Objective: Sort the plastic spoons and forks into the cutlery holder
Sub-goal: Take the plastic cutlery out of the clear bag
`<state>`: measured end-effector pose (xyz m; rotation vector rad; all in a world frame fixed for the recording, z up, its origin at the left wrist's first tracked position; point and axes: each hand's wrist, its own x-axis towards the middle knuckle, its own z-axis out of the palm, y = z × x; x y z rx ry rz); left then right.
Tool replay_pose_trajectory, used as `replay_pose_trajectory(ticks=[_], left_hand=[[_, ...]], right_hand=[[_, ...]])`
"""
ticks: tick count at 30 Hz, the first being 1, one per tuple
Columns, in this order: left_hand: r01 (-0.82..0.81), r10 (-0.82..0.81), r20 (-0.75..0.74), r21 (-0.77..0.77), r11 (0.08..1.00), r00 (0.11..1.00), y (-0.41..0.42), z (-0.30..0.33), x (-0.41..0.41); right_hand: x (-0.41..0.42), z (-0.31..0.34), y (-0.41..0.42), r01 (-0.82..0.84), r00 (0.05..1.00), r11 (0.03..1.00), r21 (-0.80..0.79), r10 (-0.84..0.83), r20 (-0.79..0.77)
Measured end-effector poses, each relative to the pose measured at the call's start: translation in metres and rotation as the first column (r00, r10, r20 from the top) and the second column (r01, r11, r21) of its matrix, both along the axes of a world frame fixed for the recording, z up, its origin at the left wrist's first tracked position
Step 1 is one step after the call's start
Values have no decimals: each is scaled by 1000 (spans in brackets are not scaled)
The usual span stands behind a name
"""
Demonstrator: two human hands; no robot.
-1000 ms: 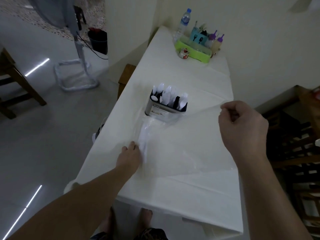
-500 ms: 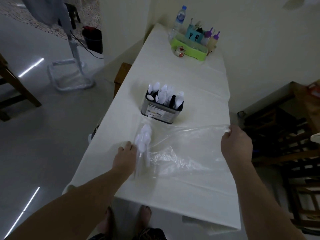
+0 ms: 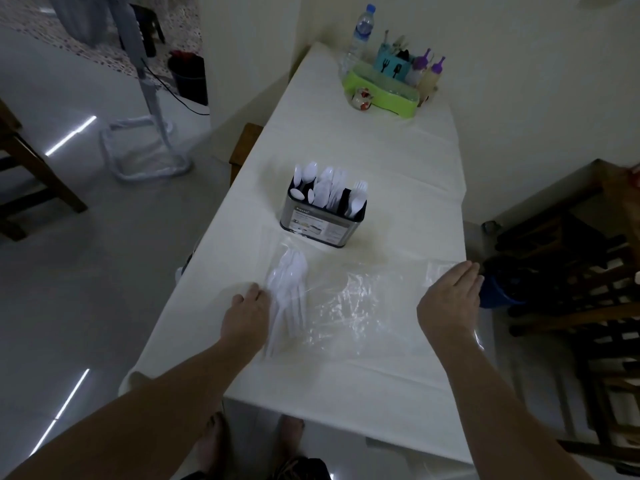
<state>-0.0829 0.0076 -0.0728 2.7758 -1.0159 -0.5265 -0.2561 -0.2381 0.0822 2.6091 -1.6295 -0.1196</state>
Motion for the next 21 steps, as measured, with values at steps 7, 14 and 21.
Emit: replay_pose_trajectory(ticks=[7,14,21], left_hand=[[-61,60,-11,-24,998,998,-3,9,-3],[-150,154,13,-160,976,988,-11,16,-3],[-330,304,-131,-305,893,944,-16,18,-2]], right_hand=[[-8,-29,-6,-31,998,1000,4,31,-46],[3,-66,18,-210,978,962,176,209,29],[43,-76,71,-505,856,813,289,514,49]])
